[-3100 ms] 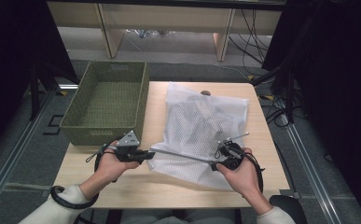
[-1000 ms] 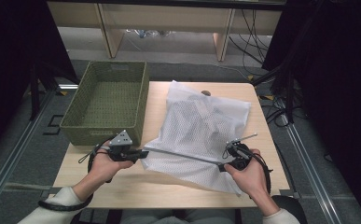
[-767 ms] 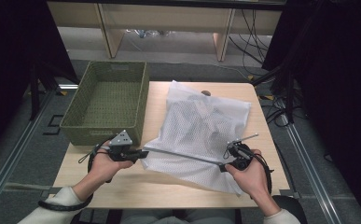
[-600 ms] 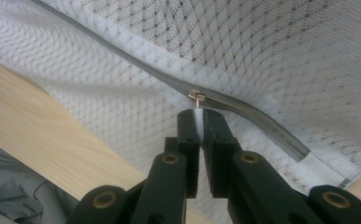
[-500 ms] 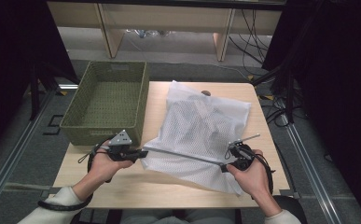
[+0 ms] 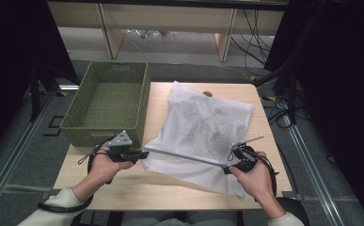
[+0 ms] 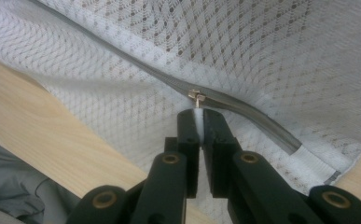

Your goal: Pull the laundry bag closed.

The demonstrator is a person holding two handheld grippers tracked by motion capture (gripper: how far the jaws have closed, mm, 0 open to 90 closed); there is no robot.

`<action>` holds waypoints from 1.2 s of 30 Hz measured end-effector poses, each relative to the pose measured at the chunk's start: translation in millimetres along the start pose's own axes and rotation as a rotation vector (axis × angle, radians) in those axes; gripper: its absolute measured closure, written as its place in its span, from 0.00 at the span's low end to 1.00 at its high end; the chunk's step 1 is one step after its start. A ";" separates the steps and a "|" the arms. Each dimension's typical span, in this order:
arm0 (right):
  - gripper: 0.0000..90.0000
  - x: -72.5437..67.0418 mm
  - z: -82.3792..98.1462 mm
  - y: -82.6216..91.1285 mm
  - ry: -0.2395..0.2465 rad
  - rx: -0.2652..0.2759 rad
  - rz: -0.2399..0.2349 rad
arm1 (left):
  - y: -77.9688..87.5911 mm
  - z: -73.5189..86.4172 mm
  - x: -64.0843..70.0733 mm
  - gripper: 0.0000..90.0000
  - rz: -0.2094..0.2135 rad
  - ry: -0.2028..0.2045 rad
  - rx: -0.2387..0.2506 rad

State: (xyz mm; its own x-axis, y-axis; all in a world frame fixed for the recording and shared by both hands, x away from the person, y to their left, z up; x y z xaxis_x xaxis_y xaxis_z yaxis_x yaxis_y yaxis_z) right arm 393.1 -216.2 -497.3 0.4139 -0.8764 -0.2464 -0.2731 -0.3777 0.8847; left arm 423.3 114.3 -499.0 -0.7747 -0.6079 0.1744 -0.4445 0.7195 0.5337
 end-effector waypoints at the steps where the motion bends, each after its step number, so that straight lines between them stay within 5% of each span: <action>1: 0.97 0.0 0.0 0.0 0.001 0.000 -0.001 | -0.3 -0.4 0.1 0.98 0.003 0.004 0.006; 18: 0.97 3.0 1.8 2.2 -0.048 -0.016 0.011 | 1.0 0.3 -3.5 0.98 -0.011 0.004 -0.002; 36: 0.97 9.3 4.3 4.3 -0.035 -0.013 0.018 | 2.7 -0.2 -5.1 0.98 -0.017 0.010 0.000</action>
State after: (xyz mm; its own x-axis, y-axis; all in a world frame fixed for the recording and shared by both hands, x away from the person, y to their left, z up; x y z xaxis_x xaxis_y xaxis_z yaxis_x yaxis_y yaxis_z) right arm 392.0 -227.3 -497.5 0.3779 -0.8931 -0.2441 -0.2686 -0.3581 0.8942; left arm 426.2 119.2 -498.2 -0.7624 -0.6235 0.1731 -0.4579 0.7089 0.5364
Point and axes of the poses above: each handheld gripper's, and its own axes: y roughly backward along the jaws, z roughly out of its underside, x roughly to its right, the point moved 7 cm from there along -y, roughly forward along the jaws, and after that the axes turned 1 degree about y, right-handed, at the moved point
